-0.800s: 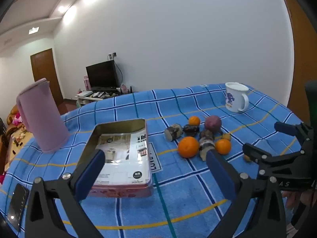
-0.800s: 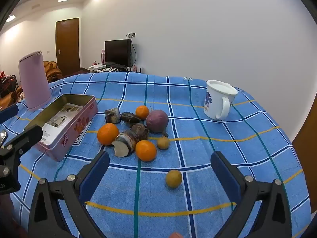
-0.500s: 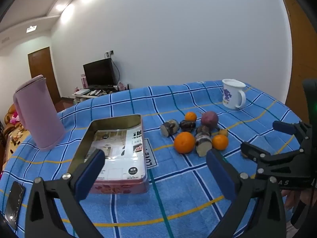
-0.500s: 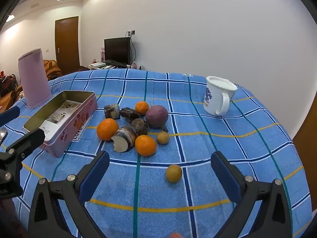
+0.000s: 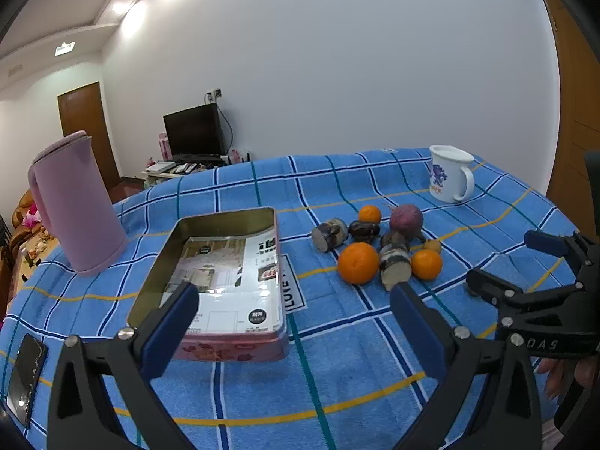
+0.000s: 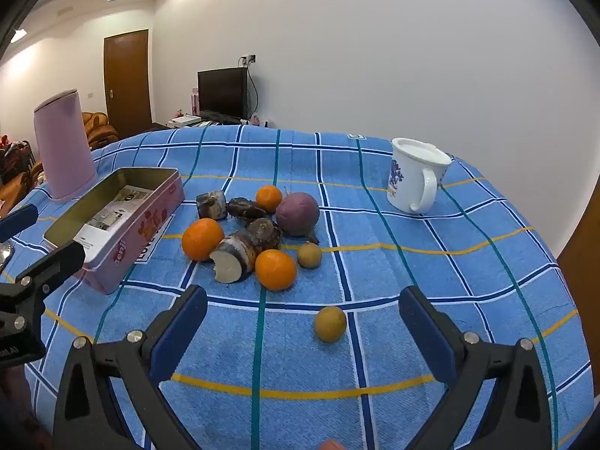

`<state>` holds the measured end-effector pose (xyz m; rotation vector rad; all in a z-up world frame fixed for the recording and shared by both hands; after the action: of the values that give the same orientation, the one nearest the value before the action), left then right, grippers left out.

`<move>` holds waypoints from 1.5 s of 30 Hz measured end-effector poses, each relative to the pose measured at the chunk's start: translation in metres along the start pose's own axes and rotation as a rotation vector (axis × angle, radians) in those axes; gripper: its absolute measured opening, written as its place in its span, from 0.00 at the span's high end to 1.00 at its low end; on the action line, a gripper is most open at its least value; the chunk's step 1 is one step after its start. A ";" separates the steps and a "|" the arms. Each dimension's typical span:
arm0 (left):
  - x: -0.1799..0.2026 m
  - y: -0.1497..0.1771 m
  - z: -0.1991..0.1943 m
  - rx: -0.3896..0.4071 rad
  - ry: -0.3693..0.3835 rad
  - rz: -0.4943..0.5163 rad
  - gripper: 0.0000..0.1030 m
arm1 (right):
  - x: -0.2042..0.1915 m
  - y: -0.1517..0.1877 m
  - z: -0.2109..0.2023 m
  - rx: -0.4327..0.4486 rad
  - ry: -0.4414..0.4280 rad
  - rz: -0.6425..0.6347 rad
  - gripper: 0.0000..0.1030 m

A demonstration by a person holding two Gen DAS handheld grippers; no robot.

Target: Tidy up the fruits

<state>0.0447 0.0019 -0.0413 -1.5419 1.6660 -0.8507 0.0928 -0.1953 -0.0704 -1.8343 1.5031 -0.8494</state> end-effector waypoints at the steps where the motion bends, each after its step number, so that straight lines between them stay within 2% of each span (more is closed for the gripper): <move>1: 0.000 0.000 0.000 -0.002 0.000 -0.001 0.00 | 0.000 0.000 0.000 0.000 0.000 -0.001 0.01; 45: -0.007 0.008 0.011 -0.022 0.001 -0.019 0.00 | -0.002 0.005 0.008 -0.016 -0.009 -0.002 0.01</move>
<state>0.0498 0.0089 -0.0534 -1.5745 1.6693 -0.8462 0.0957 -0.1941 -0.0794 -1.8497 1.5071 -0.8314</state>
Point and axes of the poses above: each gripper's, at about its wrist camera, not at the fingertips, and z roughly the way its jaws point, x to its right, y to its underside, the point moved 5 cm from there along z, roughly the way its jaws point, and after that the axes turned 1 degree about -x, right-handed, at the moved point
